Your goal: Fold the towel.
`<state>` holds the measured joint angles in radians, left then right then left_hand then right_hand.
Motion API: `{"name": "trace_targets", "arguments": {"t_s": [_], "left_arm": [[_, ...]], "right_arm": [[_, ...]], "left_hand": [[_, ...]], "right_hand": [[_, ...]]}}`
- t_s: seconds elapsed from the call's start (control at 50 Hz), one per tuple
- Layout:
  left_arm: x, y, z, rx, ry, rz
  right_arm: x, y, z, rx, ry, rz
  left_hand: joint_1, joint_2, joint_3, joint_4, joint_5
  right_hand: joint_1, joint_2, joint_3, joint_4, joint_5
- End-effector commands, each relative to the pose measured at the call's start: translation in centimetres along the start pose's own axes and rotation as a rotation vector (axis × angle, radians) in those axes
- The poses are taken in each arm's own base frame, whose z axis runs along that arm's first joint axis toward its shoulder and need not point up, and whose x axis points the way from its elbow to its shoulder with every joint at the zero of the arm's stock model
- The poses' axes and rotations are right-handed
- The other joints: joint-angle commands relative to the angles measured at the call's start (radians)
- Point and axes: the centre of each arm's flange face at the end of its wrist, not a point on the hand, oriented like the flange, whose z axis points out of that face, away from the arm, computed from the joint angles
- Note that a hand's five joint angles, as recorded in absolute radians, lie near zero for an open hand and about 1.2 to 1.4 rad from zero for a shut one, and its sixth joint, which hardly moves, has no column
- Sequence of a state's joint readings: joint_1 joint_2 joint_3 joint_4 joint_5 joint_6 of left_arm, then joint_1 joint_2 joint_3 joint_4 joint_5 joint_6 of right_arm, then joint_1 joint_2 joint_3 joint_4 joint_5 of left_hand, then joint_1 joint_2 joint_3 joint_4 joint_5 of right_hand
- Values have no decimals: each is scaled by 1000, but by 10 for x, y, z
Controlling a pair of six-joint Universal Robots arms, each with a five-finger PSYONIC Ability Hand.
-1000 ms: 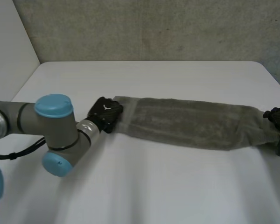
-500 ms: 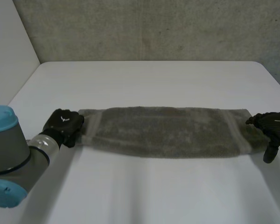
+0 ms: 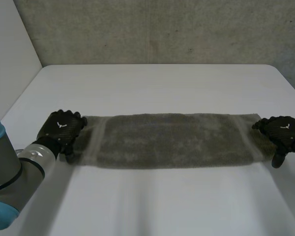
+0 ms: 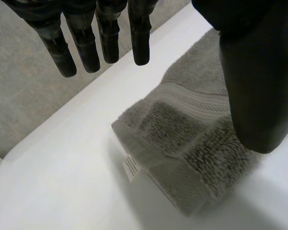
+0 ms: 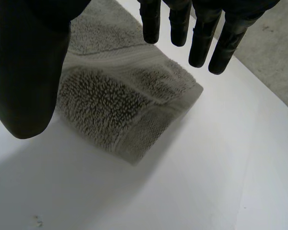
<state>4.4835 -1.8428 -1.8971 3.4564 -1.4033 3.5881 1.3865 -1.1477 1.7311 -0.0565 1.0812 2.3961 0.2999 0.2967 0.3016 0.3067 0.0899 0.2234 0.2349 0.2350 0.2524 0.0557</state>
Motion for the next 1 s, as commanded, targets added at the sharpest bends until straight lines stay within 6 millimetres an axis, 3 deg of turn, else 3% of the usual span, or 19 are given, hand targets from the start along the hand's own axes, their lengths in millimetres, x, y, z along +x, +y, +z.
{"name": "trace_targets", "arguments": {"t_s": [0.02, 0.08, 0.12, 0.18, 0.22, 0.28, 0.46, 0.6, 0.72, 0.76, 0.78, 0.82, 0.84, 0.88, 0.9, 0.92, 0.94, 0.98, 1.0], "left_arm": [[-6, -5, 3, 16, -16, 1], [-8, -9, 4, 29, -23, 2], [-10, -13, 5, 44, -28, 0], [-11, -15, 6, 50, -33, 0], [-12, -18, 6, 58, -36, -1], [-14, -21, 6, 70, -42, 0], [-16, -26, 3, 86, -51, 1], [-19, -30, 0, 99, -64, 0], [-19, -33, -3, 107, -68, 2], [-20, -36, -5, 117, -71, 3], [-20, -36, -5, 117, -71, 3], [-21, -39, -5, 127, -74, 6], [-21, -39, -5, 128, -74, 6], [-22, -41, -5, 135, -76, 7], [-21, -43, -5, 140, -75, 9], [-21, -44, -5, 145, -75, 9], [-21, -44, -5, 145, -75, 9], [-19, -47, -6, 154, -70, -3], [-19, -47, -6, 154, -70, -3]], "right_arm": [[-1, 7, 5, -19, -8, -7], [-2, 9, 6, -24, -11, -22], [-1, 10, 7, -21, -13, -29], [0, 9, 7, -18, -11, -31], [2, 10, 10, -13, -6, -36], [4, 10, 12, -10, -3, -37], [17, 6, 12, 5, 35, -47], [94, -5, 4, 31, 237, -82], [117, -36, -1, 86, 298, -126], [102, -70, -5, 141, 260, -150], [102, -70, -5, 141, 260, -150], [58, -113, -5, 240, 164, -188], [58, -114, -5, 240, 163, -188], [4, -149, -7, 329, 73, -234], [4, -150, -7, 329, 72, -234], [-29, -166, -11, 369, 24, -263], [-30, -166, -11, 369, 24, -263], [-97, -187, -13, 419, -70, -313], [-97, -187, -13, 419, -71, -313]], "left_hand": [[-57, -54, -59, -64, -22], [-60, -57, -62, -67, -24], [-60, -57, -62, -67, -24], [-60, -57, -62, -67, -24], [-60, -57, -62, -67, -24], [-60, -57, -62, -67, -24], [-69, -66, -70, -76, -33], [-92, -89, -94, -99, -57], [-98, -95, -100, -105, -63], [-101, -98, -103, -108, -66], [-101, -98, -103, -108, -66], [-101, -98, -103, -108, -66], [-101, -98, -103, -108, -66], [-101, -98, -103, -108, -66], [-101, -98, -103, -108, -66], [-104, -101, -106, -111, -68], [-104, -101, -106, -111, -69], [-104, -101, -106, -111, -69], [-104, -101, -106, -111, -69]], "right_hand": [[-49, -60, -60, -78, -56], [32, 20, 20, 3, 25], [344, 333, 333, 315, 338], [546, 534, 534, 517, 539], [946, 934, 934, 917, 939], [1172, 1161, 1161, 1143, 1166], [1173, 1161, 1161, 1144, 1166], [1173, 1161, 1161, 1144, 1166], [1173, 1161, 1161, 1144, 1166], [1173, 1161, 1161, 1144, 1166], [1173, 1161, 1161, 1144, 1166], [1173, 1161, 1161, 1144, 1166], [1173, 1161, 1161, 1144, 1166], [1173, 1161, 1161, 1144, 1166], [1173, 1161, 1161, 1144, 1166], [1173, 1161, 1161, 1144, 1166], [1173, 1161, 1161, 1144, 1166], [1173, 1161, 1161, 1144, 1166], [1173, 1161, 1161, 1144, 1166]]}}
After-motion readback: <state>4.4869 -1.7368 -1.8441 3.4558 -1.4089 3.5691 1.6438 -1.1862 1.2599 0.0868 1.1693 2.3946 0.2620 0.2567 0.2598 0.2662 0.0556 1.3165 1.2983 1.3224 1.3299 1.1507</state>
